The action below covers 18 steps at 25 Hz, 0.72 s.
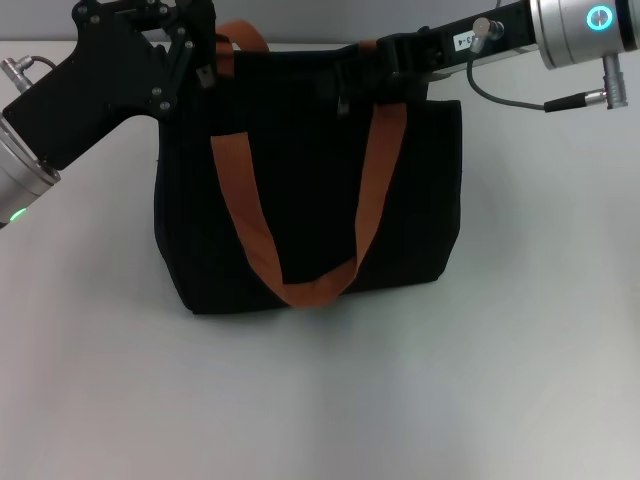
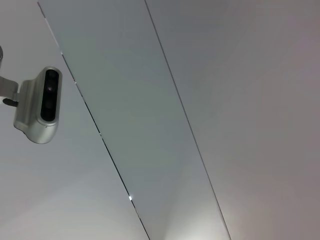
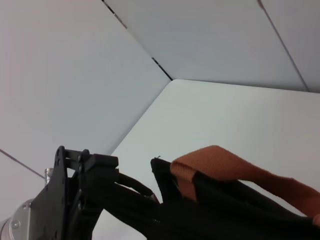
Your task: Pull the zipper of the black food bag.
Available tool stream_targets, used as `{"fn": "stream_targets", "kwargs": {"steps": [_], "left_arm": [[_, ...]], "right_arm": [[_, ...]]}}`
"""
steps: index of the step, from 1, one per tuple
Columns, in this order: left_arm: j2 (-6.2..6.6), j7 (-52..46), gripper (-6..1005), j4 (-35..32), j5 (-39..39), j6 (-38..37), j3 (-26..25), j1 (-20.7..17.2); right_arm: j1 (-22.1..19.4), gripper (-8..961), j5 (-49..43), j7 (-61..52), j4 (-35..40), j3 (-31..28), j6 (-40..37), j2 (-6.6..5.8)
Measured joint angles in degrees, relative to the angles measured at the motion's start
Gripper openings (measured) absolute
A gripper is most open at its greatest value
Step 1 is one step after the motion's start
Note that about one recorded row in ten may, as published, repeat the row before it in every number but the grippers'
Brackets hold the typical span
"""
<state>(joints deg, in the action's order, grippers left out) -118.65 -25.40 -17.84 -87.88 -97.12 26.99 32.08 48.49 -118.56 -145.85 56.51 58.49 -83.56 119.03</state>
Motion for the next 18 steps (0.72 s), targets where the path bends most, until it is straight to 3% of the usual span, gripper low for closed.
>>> {"fn": "stream_targets", "kwargs": {"steps": [11, 18], "left_arm": [[0.00, 0.00, 83, 0.00, 0.00, 0.40, -0.43, 0.00], [0.00, 0.00, 84, 0.00, -0.01, 0.24, -0.14, 0.32]], "right_arm": [[0.04, 386, -3.66, -1.97, 0.65, -0.16, -1.18, -0.87], [0.84, 356, -4.09, -2.05, 0.66, 0.61, 0.51, -0.05]]}}
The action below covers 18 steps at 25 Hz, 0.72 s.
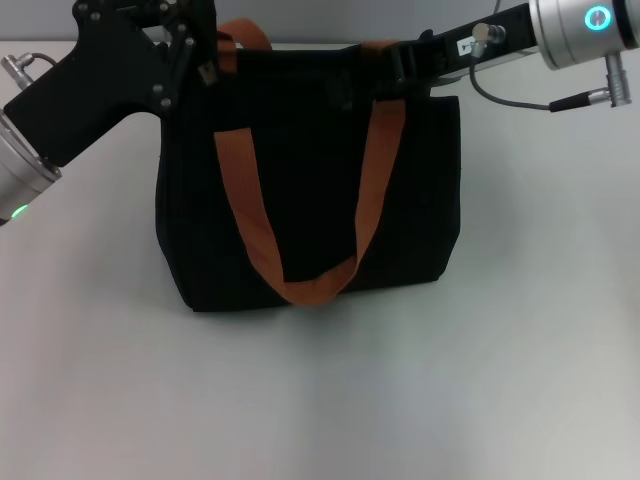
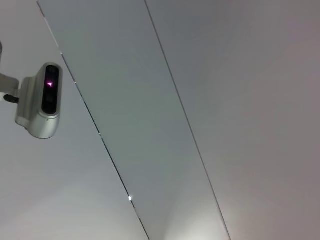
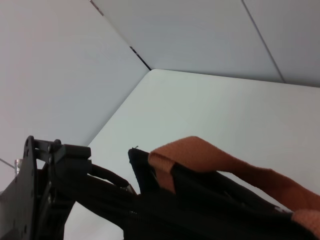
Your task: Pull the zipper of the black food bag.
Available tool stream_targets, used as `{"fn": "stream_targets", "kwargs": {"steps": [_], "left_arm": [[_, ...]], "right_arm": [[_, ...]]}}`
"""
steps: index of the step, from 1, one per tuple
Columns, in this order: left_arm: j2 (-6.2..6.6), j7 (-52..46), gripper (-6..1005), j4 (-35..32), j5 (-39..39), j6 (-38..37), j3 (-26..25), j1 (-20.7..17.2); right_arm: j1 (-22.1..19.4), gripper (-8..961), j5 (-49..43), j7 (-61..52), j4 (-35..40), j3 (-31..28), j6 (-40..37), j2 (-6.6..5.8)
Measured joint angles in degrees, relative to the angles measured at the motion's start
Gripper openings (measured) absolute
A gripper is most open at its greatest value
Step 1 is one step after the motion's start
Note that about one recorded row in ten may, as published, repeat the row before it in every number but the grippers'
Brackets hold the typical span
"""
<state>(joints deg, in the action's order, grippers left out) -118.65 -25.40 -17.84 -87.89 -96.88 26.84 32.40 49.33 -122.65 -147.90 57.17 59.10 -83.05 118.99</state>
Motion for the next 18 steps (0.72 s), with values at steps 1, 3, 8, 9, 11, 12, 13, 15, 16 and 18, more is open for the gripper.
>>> {"fn": "stream_targets", "kwargs": {"steps": [1, 3, 8, 9, 11, 12, 13, 15, 16, 18], "left_arm": [[0.01, 0.00, 84, 0.00, 0.00, -0.05, 0.08, 0.08], [0.00, 0.00, 84, 0.00, -0.01, -0.15, 0.14, 0.18], [0.00, 0.00, 85, 0.00, 0.00, -0.34, 0.14, 0.21], [0.00, 0.00, 85, 0.00, 0.00, -0.38, 0.14, 0.21], [0.00, 0.00, 85, 0.00, 0.00, -0.40, 0.14, 0.21], [0.00, 0.00, 85, -0.01, 0.00, -0.42, 0.14, 0.21], [0.00, 0.00, 85, 0.00, 0.00, -0.46, 0.14, 0.21], [-0.03, 0.00, 86, 0.00, 0.00, -0.49, 0.14, 0.22], [-0.05, 0.00, 86, -0.01, 0.00, -0.53, 0.14, 0.21], [-0.08, 0.00, 86, 0.00, 0.00, -0.63, 0.14, 0.21]], "right_arm": [[0.13, 351, 0.05, 0.00, -0.03, 0.37, 0.39, 0.13], [0.21, 343, 0.36, -0.19, -0.07, 1.45, 1.32, 0.31], [0.23, 321, 1.14, -0.30, -0.50, 1.94, 1.71, 0.41], [0.23, 317, 1.14, -0.30, -0.50, 1.94, 1.71, 0.41], [0.10, 309, 1.48, -0.30, -0.54, 1.95, 1.73, 0.42], [0.03, 304, 1.68, -0.30, -0.54, 1.96, 1.74, 0.42], [-0.11, 300, 1.99, -0.30, -0.52, 1.97, 1.78, 0.43], [-0.13, 259, 1.99, -0.30, -0.51, 1.98, 1.83, 0.44], [-0.13, 238, 1.98, -0.30, -0.51, 1.98, 1.87, 0.45], [-0.13, 197, 1.98, -0.13, -0.58, 2.14, 1.93, 0.45]]}}
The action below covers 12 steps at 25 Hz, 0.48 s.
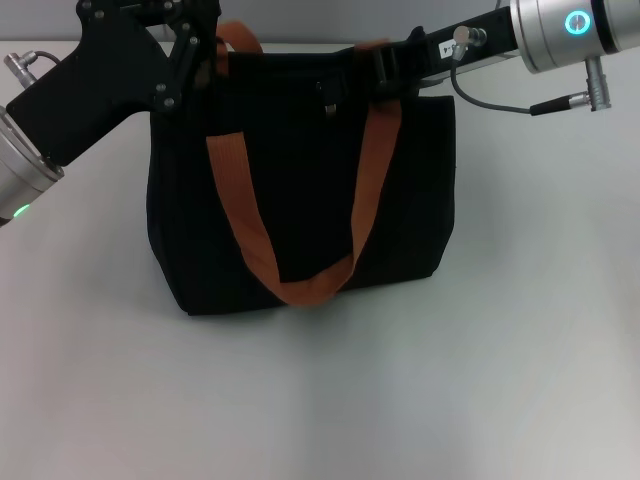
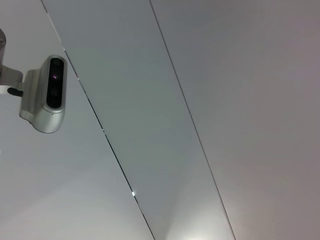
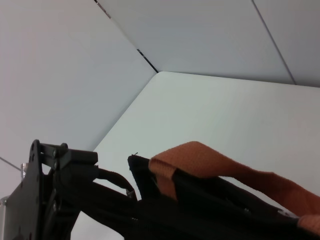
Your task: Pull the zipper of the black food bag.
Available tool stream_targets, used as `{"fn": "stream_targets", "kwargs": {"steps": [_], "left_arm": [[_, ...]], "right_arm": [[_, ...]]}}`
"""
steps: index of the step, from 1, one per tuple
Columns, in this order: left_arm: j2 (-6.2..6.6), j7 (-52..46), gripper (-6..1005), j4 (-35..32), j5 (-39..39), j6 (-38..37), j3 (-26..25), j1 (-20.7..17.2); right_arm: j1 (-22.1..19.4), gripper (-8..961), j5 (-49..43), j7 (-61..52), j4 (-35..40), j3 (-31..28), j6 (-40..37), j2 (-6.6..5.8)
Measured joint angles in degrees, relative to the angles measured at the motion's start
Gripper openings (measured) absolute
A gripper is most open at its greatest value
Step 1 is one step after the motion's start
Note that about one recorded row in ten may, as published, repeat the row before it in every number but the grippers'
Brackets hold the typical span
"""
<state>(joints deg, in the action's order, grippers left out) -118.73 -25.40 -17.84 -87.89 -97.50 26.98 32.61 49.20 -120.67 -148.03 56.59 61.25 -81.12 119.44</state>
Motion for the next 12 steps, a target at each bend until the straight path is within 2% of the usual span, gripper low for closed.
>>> {"fn": "stream_targets", "kwargs": {"steps": [5, 10, 12], "left_arm": [[-0.01, 0.00, 87, 0.00, 0.00, -0.19, 0.00, -0.05], [-0.01, 0.00, 87, 0.03, 0.00, -0.65, 0.00, -0.22], [-0.01, 0.00, 87, 0.06, 0.00, -0.69, 0.00, -0.30]], "right_arm": [[0.01, 82, 0.00, 0.06, -0.08, 1.13, 0.77, -0.01], [-0.02, 8, -0.15, 0.12, 0.12, 1.73, 1.24, -0.04], [-0.04, 6, -0.25, 0.10, 0.23, 1.92, 1.26, -0.04]]}}
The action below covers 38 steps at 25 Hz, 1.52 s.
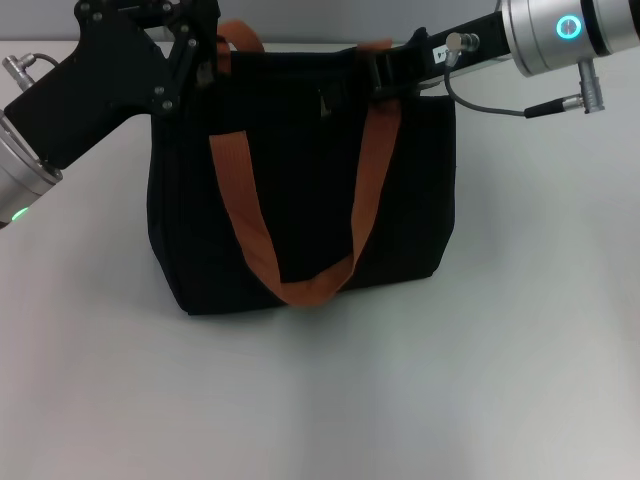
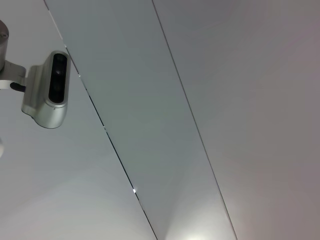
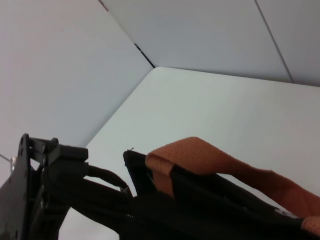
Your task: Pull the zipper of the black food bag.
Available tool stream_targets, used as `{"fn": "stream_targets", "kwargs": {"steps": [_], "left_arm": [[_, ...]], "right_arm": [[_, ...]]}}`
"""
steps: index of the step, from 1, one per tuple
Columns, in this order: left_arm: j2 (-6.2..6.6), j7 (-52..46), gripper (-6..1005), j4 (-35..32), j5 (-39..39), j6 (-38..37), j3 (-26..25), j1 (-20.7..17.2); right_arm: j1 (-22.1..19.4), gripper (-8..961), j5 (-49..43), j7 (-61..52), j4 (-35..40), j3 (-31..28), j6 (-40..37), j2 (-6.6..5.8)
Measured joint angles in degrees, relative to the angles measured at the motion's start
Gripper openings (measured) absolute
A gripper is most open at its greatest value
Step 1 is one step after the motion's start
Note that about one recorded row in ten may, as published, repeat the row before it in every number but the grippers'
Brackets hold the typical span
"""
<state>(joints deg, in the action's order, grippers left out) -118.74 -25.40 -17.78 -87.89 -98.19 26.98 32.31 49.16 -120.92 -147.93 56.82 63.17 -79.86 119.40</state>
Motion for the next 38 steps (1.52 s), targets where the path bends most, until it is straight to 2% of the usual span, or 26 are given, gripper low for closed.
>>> {"fn": "stream_targets", "kwargs": {"steps": [6, 15, 23, 32, 37, 38], "left_arm": [[0.00, 0.00, 88, 0.02, 0.00, -0.16, 0.00, -0.11], [0.00, -0.06, 89, 0.03, 0.00, -0.28, 0.00, -0.18], [0.00, -0.09, 90, 0.24, -0.01, -0.28, 0.00, -0.21], [0.00, -0.08, 91, 0.56, -0.02, -0.31, -0.01, -0.03], [0.00, -0.07, 92, 0.55, -0.03, -0.36, 0.00, 0.08], [0.00, -0.06, 92, 0.55, -0.09, -0.46, 0.00, 0.14]], "right_arm": [[-0.35, -1, -0.50, -0.54, 1.42, 0.50, 0.05, -0.02], [-3.90, -1, -3.49, -4.51, 9.68, 2.38, 0.13, 0.17], [-4.20, -1, -0.59, -4.13, 8.86, 2.42, -0.04, 0.04], [-2.44, 58, 0.66, -3.59, 5.09, 2.61, 0.13, 0.01], [-2.13, 232, 2.30, -3.44, 4.76, 4.20, 0.95, 0.07], [-1.96, 224, 2.36, -3.45, 4.54, 4.50, 1.43, 0.07]]}}
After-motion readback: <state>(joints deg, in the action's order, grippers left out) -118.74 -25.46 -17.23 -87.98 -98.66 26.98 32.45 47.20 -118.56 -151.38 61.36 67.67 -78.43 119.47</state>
